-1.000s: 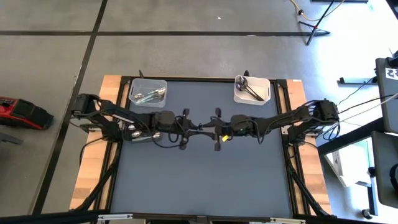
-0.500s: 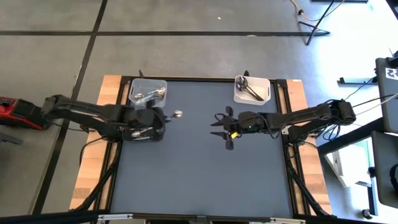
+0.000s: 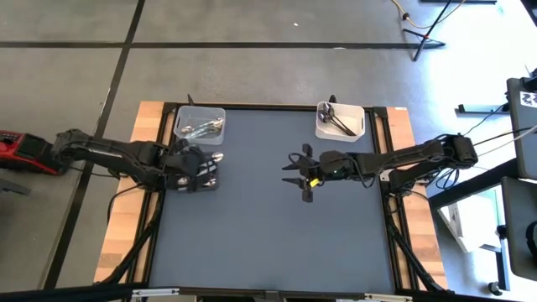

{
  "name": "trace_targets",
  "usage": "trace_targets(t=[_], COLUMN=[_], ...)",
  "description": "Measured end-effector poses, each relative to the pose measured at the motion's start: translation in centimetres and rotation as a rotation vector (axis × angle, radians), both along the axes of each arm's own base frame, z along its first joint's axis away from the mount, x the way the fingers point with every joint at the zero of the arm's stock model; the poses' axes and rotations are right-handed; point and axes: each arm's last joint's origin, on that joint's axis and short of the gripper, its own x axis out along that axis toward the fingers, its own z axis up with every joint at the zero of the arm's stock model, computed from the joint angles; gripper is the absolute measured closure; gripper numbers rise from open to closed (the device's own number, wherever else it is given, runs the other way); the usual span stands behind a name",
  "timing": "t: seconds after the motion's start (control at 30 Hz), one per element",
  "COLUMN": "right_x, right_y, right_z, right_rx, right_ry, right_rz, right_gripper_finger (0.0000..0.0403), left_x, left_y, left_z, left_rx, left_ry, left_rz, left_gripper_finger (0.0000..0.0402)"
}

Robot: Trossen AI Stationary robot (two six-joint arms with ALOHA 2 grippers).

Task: Sort silverware by color (type)
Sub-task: Put the blue spoon into the black bin, then return to Home Position

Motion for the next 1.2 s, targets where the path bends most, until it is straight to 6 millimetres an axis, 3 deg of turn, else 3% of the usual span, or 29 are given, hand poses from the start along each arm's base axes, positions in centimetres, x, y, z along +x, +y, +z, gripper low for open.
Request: trace_targets(t=[0.3, 0.57, 0.73, 1.0, 1.2], right_x=[0.2, 0.3, 0.4, 0.4, 0.3], right_y=[0.0, 0.0, 0.0, 0.0, 0.0], right_z=[-0.4, -0.5, -0.3, -0.3, -0.3], right_rx=[-0.002, -0.005, -0.026, -0.027, -0.027], right_ry=[0.017, 0.014, -0.010, -0.008, 0.000], right_rz=[0.000, 0.002, 0.010, 0.011, 0.010], right_gripper_finger=[0.0251, 0.0251, 0.0251, 0.0251, 0.0251], left_x=[-0.2, -1.7, -1.1, -0.9, 0.1], left_y=[-0.1, -0.2, -0.3, -0.2, -0.3], left_z=[-0.9, -1.8, -2.0, -2.2, -0.6], left_rx=[-0.077, -0.169, -0.173, -0.156, -0.114], left_ry=[0.115, 0.302, 0.294, 0.305, 0.230], left_rz=[0.044, 0.225, 0.222, 0.204, 0.110], left_gripper_finger=[0.0352, 0.0351, 0.0344, 0.0286, 0.0277])
